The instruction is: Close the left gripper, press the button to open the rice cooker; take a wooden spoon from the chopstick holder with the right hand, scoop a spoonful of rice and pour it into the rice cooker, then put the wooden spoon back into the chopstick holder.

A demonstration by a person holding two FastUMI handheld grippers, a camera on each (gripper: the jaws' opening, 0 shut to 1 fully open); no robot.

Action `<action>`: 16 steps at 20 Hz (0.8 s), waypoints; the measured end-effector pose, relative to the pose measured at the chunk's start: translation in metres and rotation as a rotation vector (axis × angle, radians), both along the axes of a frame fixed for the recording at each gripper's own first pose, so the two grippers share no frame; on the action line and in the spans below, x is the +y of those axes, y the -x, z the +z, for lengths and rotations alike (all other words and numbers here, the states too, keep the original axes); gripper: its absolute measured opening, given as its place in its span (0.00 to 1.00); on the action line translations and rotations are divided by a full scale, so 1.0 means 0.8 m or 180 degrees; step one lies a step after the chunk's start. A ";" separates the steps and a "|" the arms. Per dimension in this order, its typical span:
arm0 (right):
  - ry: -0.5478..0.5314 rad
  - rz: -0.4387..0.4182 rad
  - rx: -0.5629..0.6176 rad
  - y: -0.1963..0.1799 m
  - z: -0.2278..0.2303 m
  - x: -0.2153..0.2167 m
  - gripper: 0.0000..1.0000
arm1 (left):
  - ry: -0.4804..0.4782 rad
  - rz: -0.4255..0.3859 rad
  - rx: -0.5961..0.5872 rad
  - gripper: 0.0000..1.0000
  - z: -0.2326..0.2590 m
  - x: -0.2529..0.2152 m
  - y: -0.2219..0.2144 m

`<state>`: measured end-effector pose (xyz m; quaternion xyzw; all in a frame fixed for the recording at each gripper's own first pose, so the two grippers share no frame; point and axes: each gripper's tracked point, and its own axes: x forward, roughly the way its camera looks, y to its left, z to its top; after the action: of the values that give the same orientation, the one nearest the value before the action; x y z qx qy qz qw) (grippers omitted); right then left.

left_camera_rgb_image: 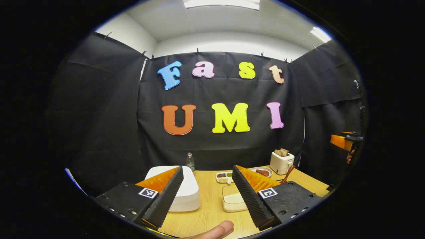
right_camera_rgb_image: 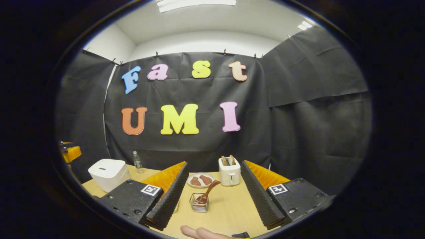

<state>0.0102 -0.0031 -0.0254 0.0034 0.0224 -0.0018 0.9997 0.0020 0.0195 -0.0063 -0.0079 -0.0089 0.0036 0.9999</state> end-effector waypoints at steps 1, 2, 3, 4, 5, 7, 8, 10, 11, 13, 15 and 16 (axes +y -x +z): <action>0.0011 0.0001 0.0007 -0.002 -0.003 0.001 1.00 | -0.0023 -0.0008 -0.0032 0.94 0.002 0.001 -0.003; 0.0012 0.0000 0.0013 -0.004 -0.006 0.002 1.00 | -0.0031 -0.0020 -0.0054 0.89 0.002 0.002 -0.004; -0.0002 0.0001 0.0018 -0.005 -0.006 0.003 1.00 | -0.0028 -0.0024 -0.0060 0.83 0.001 0.005 -0.006; -0.0022 0.0001 0.0027 -0.006 -0.008 0.005 1.00 | -0.0002 -0.0051 -0.0063 0.69 -0.001 0.007 -0.007; -0.0041 0.0018 0.0026 -0.006 -0.009 0.008 1.00 | 0.0031 -0.0056 -0.0057 0.73 -0.001 0.010 -0.008; -0.0045 0.0047 -0.0001 -0.009 -0.010 0.015 1.00 | -0.0055 0.0069 -0.0039 0.67 -0.003 0.030 -0.013; -0.0029 0.0051 0.0000 -0.010 -0.013 0.016 1.00 | -0.0111 0.0056 -0.0014 0.65 -0.008 0.038 -0.018; -0.0072 0.0080 -0.0017 -0.007 -0.017 0.024 1.00 | -0.0014 0.0035 0.0090 0.45 -0.021 0.048 -0.027; -0.0108 0.0117 -0.0039 -0.007 -0.016 0.032 1.00 | 0.0099 -0.0002 0.0151 0.41 -0.026 0.049 -0.033; -0.0129 0.0155 -0.0048 -0.008 -0.023 0.039 1.00 | 0.0218 0.0062 0.0310 0.39 -0.040 0.070 -0.039; -0.0121 0.0188 -0.0048 -0.012 -0.030 0.045 1.00 | 0.0166 0.0181 0.0356 0.39 -0.050 0.097 -0.051; -0.0122 0.0207 -0.0054 -0.014 -0.032 0.048 1.00 | 0.0252 0.0189 0.0396 0.26 -0.058 0.102 -0.059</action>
<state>0.0212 0.0355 -0.0514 0.0219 0.0140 0.0311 0.9992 0.0490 0.1015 -0.0524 -0.0468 0.0531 0.0341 0.9969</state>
